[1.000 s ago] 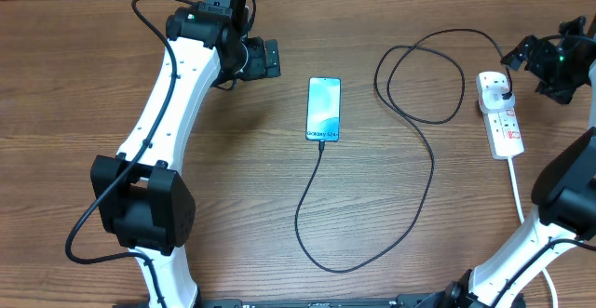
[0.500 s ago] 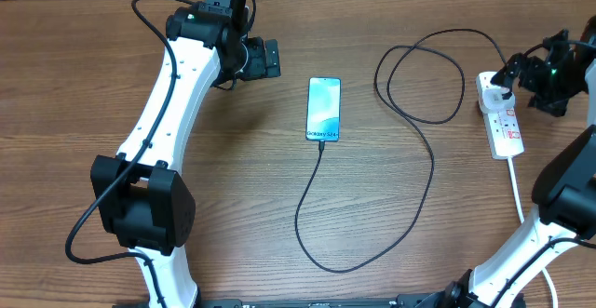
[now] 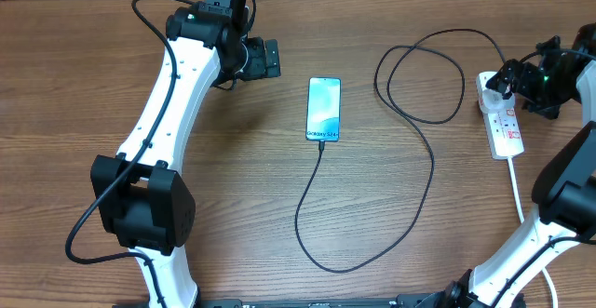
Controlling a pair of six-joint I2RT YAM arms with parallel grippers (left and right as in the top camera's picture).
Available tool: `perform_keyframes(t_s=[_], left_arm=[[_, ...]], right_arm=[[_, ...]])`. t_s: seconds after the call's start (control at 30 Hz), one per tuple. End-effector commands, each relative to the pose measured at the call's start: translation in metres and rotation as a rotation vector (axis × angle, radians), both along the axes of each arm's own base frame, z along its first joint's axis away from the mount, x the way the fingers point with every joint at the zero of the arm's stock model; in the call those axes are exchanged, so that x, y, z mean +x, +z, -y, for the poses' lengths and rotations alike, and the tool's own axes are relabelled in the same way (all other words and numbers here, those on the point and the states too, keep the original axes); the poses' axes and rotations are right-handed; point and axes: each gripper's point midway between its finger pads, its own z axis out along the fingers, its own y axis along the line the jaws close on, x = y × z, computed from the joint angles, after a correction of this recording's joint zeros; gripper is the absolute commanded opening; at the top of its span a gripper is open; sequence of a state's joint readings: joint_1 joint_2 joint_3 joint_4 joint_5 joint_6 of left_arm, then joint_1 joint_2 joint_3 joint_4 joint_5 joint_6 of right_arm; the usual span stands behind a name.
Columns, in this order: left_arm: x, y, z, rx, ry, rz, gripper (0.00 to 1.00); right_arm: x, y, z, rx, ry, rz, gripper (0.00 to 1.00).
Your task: Plug charger to phone and switch on socket
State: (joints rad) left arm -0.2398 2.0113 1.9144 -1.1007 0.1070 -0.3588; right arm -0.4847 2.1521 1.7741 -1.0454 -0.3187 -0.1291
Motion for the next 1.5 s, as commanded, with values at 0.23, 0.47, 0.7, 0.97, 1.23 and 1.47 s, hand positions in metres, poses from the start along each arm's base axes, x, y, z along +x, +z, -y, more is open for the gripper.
perform_keyframes(t_s=[0.23, 0.47, 0.7, 0.97, 1.23, 1.47], left_arm=[[0.003, 0.017, -0.004, 0.010, -0.012, 0.048, 1.00], [0.003, 0.017, -0.004, 0.010, -0.012, 0.048, 1.00], [0.003, 0.017, -0.004, 0.010, -0.012, 0.048, 1.00], [0.003, 0.017, -0.004, 0.010, -0.012, 0.048, 1.00], [0.003, 0.017, -0.003, 0.010, -0.012, 0.048, 1.00], [0.003, 0.017, -0.004, 0.010, -0.012, 0.048, 1.00]], right_arm=[[-0.002, -0.020, -0.006, 0.043, 0.004, 0.017, 1.00], [0.000, -0.020, -0.007, 0.051, 0.007, 0.029, 1.00], [-0.001, -0.031, -0.014, 0.079, 0.015, 0.046, 1.00], [0.000, -0.031, -0.018, 0.102, 0.020, 0.056, 1.00], [-0.004, -0.031, -0.023, 0.128, 0.022, 0.042, 1.00], [-0.007, -0.032, -0.024, 0.135, 0.021, 0.029, 1.00]])
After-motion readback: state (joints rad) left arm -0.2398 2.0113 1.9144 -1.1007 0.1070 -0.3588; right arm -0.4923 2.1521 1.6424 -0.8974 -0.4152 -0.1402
